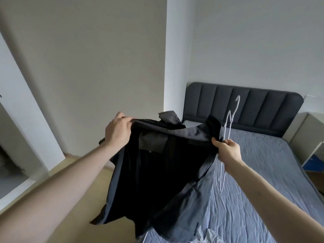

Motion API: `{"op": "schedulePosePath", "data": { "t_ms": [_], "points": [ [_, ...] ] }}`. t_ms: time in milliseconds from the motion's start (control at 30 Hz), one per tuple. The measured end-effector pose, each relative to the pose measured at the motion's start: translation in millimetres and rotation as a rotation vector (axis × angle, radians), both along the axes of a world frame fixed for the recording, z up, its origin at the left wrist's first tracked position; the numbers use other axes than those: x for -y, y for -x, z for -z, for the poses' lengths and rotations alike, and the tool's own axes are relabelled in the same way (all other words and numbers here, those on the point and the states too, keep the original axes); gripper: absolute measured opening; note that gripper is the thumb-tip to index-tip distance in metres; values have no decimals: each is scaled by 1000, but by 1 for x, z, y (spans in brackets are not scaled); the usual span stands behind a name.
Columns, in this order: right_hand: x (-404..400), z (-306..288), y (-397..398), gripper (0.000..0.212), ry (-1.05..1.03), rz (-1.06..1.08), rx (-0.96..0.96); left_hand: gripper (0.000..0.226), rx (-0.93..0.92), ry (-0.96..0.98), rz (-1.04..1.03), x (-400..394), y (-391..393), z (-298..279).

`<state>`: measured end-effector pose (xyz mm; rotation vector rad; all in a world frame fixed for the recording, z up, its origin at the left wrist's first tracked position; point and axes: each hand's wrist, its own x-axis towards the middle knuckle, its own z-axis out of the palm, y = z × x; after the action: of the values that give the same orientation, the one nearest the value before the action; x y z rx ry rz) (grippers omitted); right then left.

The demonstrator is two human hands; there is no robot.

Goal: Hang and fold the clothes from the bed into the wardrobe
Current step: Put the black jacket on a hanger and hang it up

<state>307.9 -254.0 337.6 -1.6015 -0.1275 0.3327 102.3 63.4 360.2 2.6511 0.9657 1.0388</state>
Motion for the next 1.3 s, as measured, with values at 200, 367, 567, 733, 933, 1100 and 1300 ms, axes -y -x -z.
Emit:
{"op": "schedulePosePath", "data": {
  "t_ms": [200, 367, 567, 733, 933, 1100, 1300],
  "points": [
    [6, -12, -7, 40, 365, -174, 202, 33, -48, 566, 8, -8, -16, -42],
    [18, -41, 3, 35, 502, -248, 448, 31, -328, 270, 104, -12, -14, -64],
    [32, -63, 22, 33, 456, -383, 667, 16, -594, -62, 124, -10, -18, -58],
    [43, -61, 37, 27, 450, -537, 709, 24, -555, 97, 74, -22, -13, -43],
    [32, -45, 48, 28, 514, -572, 769, 37, -420, 170, 113, -15, -20, -55],
    [13, -43, 53, 28, 475, -501, 800, 28, -464, -36, 131, 3, -22, -83],
    [17, -59, 46, 28, 458, -435, 786, 28, -451, -209, 22, -8, -8, -107]
  ]
}}
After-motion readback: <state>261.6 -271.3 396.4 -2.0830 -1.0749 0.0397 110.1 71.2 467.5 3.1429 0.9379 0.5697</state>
